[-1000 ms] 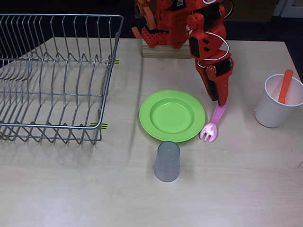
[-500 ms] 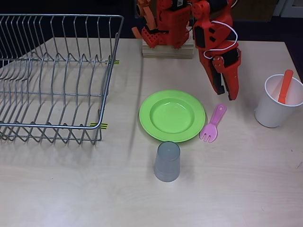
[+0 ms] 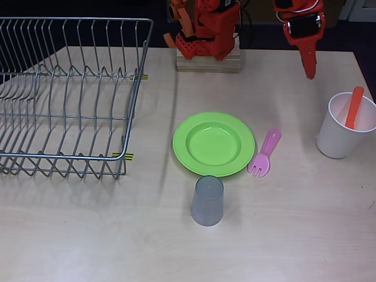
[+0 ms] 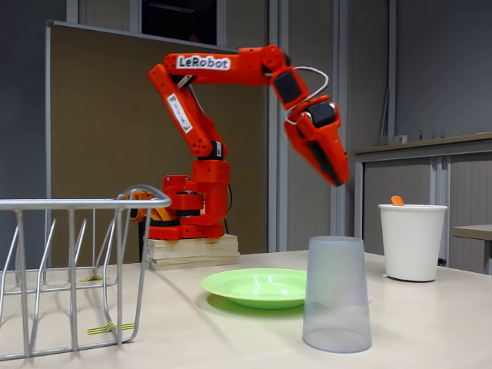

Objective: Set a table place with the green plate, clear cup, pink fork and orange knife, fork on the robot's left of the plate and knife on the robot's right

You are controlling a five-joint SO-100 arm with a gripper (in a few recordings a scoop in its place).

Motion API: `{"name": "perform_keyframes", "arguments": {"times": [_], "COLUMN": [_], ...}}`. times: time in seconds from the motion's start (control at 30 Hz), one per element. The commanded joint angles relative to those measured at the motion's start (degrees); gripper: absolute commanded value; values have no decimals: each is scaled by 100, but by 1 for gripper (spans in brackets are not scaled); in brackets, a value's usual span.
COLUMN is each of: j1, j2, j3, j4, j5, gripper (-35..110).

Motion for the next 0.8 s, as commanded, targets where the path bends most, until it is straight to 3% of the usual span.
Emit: {"name": "perform_keyframes", "arguments": {"times": [0.0,0.17,0.43,0.77], "j1": [-360,-686,-1107,-1380], "j2": [-562,-1793,-2786,-3120], "j3": [-729,-1731,-2804,-2883], "j4": [-114,-53,-299,-483], "j5": [1494,1591,1547,1890], "gripper": [0,2,22,19]}}
